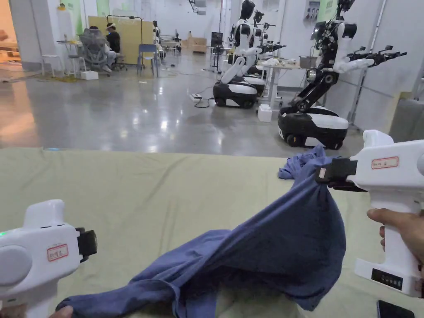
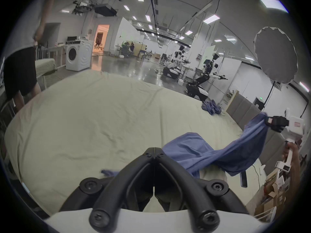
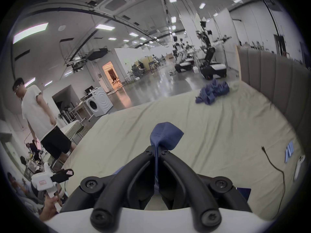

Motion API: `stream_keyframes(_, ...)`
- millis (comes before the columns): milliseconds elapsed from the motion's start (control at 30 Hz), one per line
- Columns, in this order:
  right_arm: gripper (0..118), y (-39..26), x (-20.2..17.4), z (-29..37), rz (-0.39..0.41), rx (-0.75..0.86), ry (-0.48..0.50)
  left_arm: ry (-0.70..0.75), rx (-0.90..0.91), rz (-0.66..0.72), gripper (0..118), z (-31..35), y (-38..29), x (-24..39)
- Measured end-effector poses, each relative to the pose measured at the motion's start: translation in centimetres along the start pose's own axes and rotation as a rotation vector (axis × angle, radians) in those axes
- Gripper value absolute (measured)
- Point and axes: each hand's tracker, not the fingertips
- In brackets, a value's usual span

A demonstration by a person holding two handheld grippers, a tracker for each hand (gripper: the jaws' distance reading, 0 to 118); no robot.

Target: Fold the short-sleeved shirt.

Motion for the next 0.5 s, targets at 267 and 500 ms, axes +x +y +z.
stream_keyframes(267,4,-3.7,-1.7,-2.1,-0.014,-0.069,0.038,-0.141,-0.244,-0.081,47,-3.9,-7.9,6.2)
stream_keyframes(500,4,-3.9,-0.2,-3.6,-0.007,-0.100,0.040,-0.197,-0.432,-0.125,72,-8.6,-15.1,10.6)
